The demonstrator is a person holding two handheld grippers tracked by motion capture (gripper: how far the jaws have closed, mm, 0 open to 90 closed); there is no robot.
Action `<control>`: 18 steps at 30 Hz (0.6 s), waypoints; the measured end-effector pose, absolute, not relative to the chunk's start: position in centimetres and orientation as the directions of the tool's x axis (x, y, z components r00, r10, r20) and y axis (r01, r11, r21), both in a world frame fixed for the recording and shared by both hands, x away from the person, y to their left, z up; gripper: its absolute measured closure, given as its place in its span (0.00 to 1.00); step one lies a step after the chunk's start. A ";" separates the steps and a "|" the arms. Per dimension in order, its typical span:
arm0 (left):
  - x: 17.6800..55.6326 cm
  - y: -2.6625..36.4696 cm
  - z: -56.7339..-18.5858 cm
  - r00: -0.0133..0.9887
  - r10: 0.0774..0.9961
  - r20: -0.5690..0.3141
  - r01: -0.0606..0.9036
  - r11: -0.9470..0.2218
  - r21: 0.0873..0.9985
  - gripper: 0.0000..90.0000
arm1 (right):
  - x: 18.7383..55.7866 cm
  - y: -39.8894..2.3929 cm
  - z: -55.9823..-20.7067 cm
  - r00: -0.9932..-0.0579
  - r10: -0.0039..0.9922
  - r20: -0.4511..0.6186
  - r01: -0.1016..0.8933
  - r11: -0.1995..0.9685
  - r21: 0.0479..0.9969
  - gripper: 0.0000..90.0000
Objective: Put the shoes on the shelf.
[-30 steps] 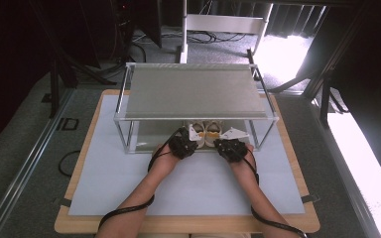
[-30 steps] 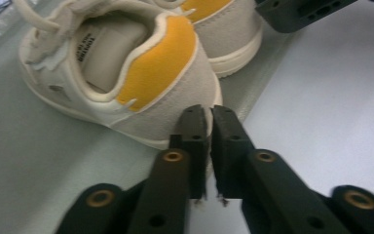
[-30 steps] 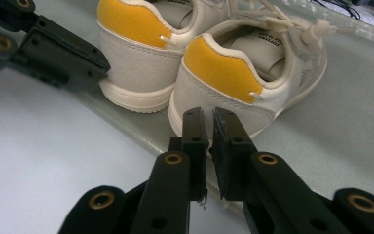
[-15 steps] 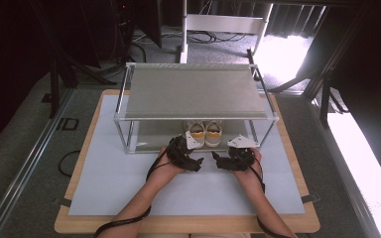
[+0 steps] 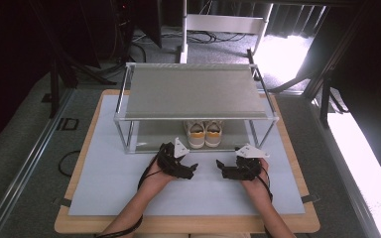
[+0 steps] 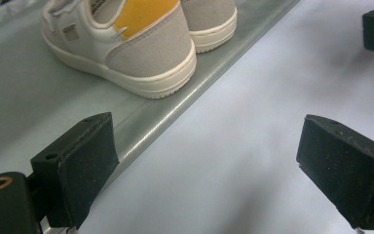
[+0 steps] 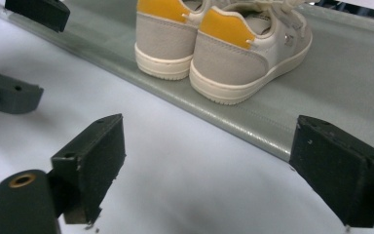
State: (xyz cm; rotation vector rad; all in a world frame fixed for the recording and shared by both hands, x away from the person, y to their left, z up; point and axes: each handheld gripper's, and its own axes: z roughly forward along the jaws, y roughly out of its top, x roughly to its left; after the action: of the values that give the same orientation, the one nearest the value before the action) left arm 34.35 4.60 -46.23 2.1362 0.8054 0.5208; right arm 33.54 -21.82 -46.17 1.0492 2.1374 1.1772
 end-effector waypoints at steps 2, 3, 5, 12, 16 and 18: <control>34.0 4.8 -46.4 0.716 0.691 0.097 0.369 -0.494 0.787 0.08 | 33.1 -22.1 -46.3 -0.594 0.802 -0.051 0.383 0.338 0.859 0.15; 33.8 5.0 -46.4 0.718 0.688 0.100 0.364 -0.494 0.790 0.08 | 33.0 -22.2 -46.3 -0.597 0.800 -0.051 0.381 0.340 0.860 0.15; 33.5 5.2 -46.4 0.717 0.689 0.108 0.359 -0.497 0.790 0.08 | 32.7 -22.5 -46.5 -0.601 0.797 -0.055 0.377 0.343 0.860 0.15; 32.5 6.5 -46.3 0.704 0.702 0.106 0.352 -0.475 0.806 0.08 | 31.8 -23.5 -46.8 -0.602 0.797 -0.054 0.392 0.353 0.850 0.15; 32.1 7.5 -46.3 0.693 0.714 0.100 0.349 -0.454 0.820 0.08 | 31.4 -24.5 -46.9 -0.599 0.799 -0.058 0.379 0.346 0.858 0.14; 31.9 8.0 -46.3 0.687 0.719 0.100 0.349 -0.448 0.823 0.08 | 31.2 -25.1 -46.9 -0.593 0.804 -0.047 0.376 0.328 0.867 0.14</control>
State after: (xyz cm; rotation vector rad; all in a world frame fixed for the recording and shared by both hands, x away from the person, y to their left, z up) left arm 31.94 7.96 -46.25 2.0638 0.8187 0.5646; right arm 31.21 -25.08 -46.86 1.0367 2.1233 1.1968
